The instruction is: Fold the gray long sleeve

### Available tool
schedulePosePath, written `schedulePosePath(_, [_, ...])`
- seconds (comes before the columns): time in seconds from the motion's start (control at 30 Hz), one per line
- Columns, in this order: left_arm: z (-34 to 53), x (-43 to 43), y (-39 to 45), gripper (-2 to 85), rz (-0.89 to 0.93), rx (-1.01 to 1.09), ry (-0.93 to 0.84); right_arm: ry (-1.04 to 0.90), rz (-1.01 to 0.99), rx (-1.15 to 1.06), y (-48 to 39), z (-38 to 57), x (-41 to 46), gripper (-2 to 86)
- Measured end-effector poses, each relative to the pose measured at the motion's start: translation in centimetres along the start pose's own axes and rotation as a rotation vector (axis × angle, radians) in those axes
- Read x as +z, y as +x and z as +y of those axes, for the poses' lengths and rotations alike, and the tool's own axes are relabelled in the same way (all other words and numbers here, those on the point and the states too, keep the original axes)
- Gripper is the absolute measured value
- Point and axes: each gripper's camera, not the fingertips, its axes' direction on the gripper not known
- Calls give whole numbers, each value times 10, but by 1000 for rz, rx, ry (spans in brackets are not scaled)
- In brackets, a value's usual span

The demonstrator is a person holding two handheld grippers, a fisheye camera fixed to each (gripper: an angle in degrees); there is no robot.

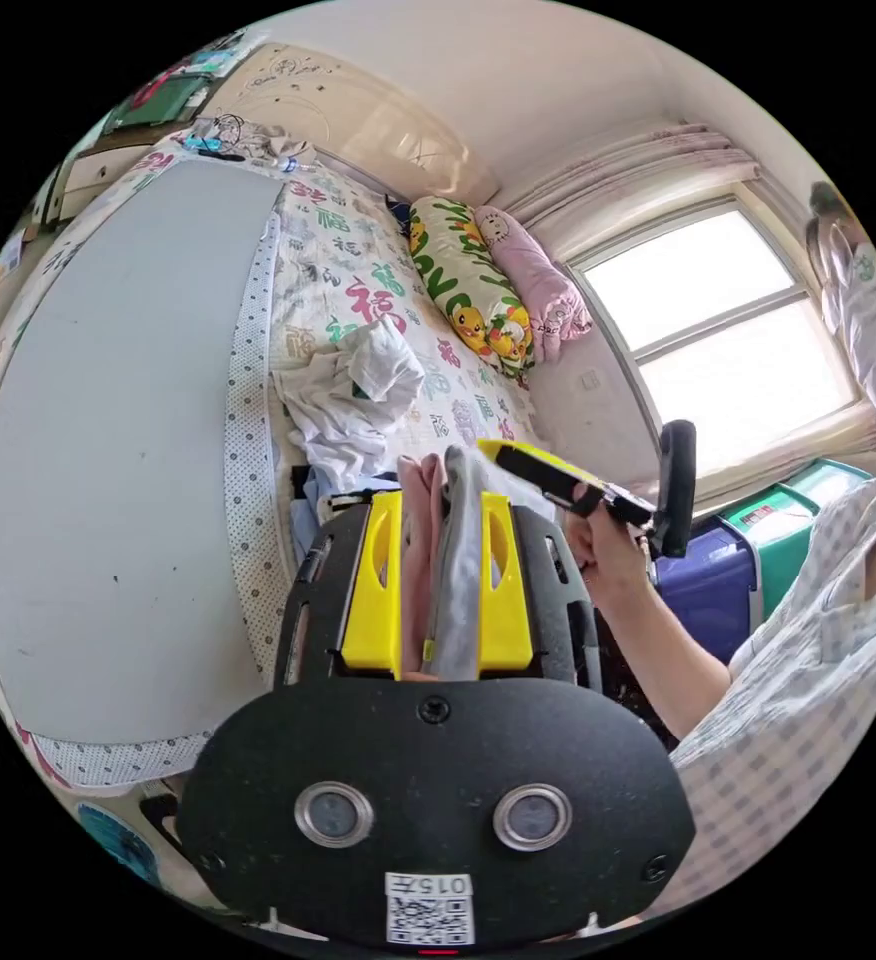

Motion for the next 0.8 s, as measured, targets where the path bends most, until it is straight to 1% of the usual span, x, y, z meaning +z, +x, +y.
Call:
schedulePosePath(0.07, [-7, 7, 0, 114, -31, -1, 11, -126, -34, -50, -9, -14, 33, 177])
schedulePosePath(0.1, [-9, 7, -1, 114, -38, -4, 17, -147, -41, -55, -10, -16, 39, 171])
schedulePosePath(0.17, [-12, 8, -5, 114, -60, -5, 31, -138, 75, -93, -11, -12, 54, 140])
schedulePosePath(0.2, [-12, 9, -7, 114, -66, -3, 27, -130, 81, -100, -10, -10, 54, 130])
schedulePosePath(0.23, [-14, 12, -9, 114, -78, 2, 12, -124, 61, -83, -4, -10, 48, 102])
schedulePosePath(0.3, [-19, 18, -13, 114, -82, 3, -1, -94, 11, -50, 12, -8, 22, 73])
schedulePosePath(0.37, [-31, 34, -14, 116, -55, 27, -4, -24, -130, 56, 53, 6, -22, 64])
schedulePosePath(0.5, [-51, 81, -10, 134, -3, 77, -56, 65, -200, 114, 106, 41, -86, 63])
schedulePosePath(0.57, [-59, 119, -3, 138, 42, 115, -121, 104, -224, 145, 129, 59, -122, 63])
schedulePosePath(0.73, [-49, 175, 23, 135, -23, 276, -283, 144, -237, 234, 156, 79, -163, 64])
schedulePosePath(0.8, [-50, 192, 25, 132, -102, 287, -334, 167, -240, 260, 163, 86, -175, 64])
